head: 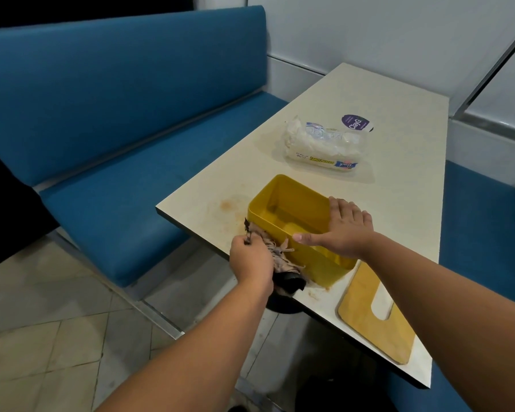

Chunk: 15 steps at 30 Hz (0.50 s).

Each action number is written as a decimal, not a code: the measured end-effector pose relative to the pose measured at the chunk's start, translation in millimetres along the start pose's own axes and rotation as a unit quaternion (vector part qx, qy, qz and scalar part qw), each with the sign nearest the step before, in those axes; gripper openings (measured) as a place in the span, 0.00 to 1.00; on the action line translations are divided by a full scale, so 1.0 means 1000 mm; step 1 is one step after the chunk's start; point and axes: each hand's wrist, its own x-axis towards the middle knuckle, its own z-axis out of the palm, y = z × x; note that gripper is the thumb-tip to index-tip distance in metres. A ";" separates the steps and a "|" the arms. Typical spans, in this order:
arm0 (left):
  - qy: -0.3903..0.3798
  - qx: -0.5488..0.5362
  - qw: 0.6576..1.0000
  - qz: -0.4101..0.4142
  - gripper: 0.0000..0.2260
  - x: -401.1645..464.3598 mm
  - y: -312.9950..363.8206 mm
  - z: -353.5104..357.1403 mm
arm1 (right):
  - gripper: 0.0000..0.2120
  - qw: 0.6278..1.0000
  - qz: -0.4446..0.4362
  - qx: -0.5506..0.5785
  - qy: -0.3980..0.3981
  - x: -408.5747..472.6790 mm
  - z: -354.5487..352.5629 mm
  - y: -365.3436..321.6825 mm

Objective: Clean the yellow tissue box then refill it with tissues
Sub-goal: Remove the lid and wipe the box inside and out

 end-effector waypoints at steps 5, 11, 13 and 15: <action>-0.022 0.031 0.998 0.057 0.09 -0.011 -0.006 0.006 | 0.64 1.000 0.000 0.002 -0.001 0.002 0.002 0.001; -0.046 0.085 0.993 0.066 0.09 -0.030 -0.016 0.012 | 0.65 1.000 0.000 -0.001 0.006 0.001 0.001 0.000; -0.043 0.071 0.994 0.070 0.09 -0.036 -0.018 0.014 | 0.65 1.000 0.001 0.002 0.004 0.002 0.001 0.000; -0.060 0.089 0.994 0.009 0.07 -0.045 -0.021 0.019 | 0.65 1.000 0.001 0.006 0.003 0.001 0.001 0.001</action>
